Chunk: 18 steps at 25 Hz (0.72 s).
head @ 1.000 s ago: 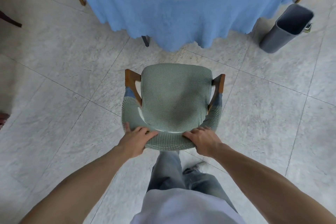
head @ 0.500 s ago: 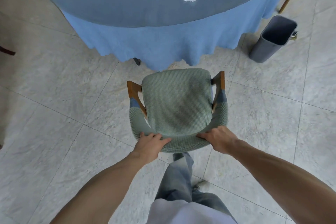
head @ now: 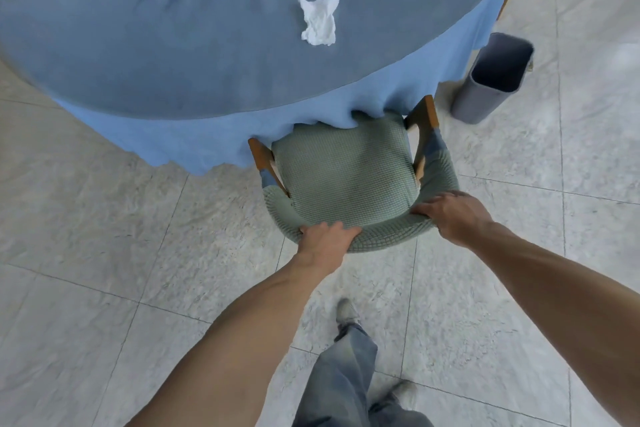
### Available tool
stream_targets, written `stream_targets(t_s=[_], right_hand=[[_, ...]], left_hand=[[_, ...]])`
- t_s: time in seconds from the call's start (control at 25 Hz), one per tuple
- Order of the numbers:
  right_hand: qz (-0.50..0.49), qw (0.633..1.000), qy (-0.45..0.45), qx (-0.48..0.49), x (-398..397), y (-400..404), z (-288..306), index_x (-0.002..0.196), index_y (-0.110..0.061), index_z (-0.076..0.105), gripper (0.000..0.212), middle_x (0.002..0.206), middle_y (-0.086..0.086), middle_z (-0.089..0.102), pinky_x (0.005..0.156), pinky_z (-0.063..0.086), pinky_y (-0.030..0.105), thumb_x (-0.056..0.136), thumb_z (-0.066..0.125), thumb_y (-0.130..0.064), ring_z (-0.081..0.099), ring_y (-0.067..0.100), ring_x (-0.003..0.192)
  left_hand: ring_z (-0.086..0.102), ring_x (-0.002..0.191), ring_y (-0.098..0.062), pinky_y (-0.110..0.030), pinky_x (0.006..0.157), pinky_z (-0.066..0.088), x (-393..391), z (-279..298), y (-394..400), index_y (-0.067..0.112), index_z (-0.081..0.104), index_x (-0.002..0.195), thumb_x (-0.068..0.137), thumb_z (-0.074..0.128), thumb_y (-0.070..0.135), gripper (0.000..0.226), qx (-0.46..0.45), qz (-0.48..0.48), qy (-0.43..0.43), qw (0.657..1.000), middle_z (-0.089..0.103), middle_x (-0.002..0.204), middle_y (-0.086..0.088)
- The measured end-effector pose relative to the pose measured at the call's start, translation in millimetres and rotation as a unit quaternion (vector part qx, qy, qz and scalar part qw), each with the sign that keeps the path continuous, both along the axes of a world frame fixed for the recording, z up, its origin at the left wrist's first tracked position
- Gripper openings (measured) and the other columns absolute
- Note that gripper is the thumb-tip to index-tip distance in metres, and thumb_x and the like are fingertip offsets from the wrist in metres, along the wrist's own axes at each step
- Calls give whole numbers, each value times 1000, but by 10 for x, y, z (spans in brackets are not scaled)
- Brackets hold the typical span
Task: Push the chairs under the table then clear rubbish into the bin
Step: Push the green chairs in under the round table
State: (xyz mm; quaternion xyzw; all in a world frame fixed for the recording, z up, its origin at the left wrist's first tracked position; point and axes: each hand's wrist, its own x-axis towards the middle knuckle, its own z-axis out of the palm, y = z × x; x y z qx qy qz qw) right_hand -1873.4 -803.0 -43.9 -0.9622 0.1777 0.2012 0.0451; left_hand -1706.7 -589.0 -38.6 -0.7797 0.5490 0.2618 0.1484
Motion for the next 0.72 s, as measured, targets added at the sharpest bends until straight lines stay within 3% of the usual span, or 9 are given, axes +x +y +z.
stream_targets(t_s=[0.16,0.32,0.52,0.6,0.72], right_hand=[[-43,998,-17,-42,163,-61,-1,128,-32,56,37,121,-9,64,103,42,35,94,50,-20,53,17,120],[-75,997,-10,-25,158,11,43,131,-29,54,38,125,-7,60,105,40,34,95,49,-19,48,18,123],[-86,996,18,27,119,-15,284,136,-30,50,39,131,-8,56,88,54,37,98,52,-28,43,16,129],[-90,994,21,61,57,-63,431,140,-32,47,45,140,-11,51,92,53,38,96,56,-35,41,15,135],[-113,988,28,100,-140,-252,651,142,-37,43,48,144,-13,49,88,51,34,96,55,-42,52,17,127]], left_hand=[[61,101,-35,-62,83,49,158,2,-322,36,35,146,93,48,-1,67,1,10,5,1000,56,113,-7],[61,102,-34,-60,87,45,123,86,-375,36,34,147,92,49,-1,68,16,22,0,1000,55,114,-7],[60,106,-32,-63,93,44,56,173,-483,33,38,144,91,52,7,61,74,51,14,996,60,114,-6],[61,105,-31,-59,92,48,16,287,-624,23,51,132,90,55,19,43,113,56,19,992,64,114,-7],[62,86,-24,-36,76,52,-154,461,-1097,12,62,105,88,59,41,34,143,45,71,986,66,102,-5]])
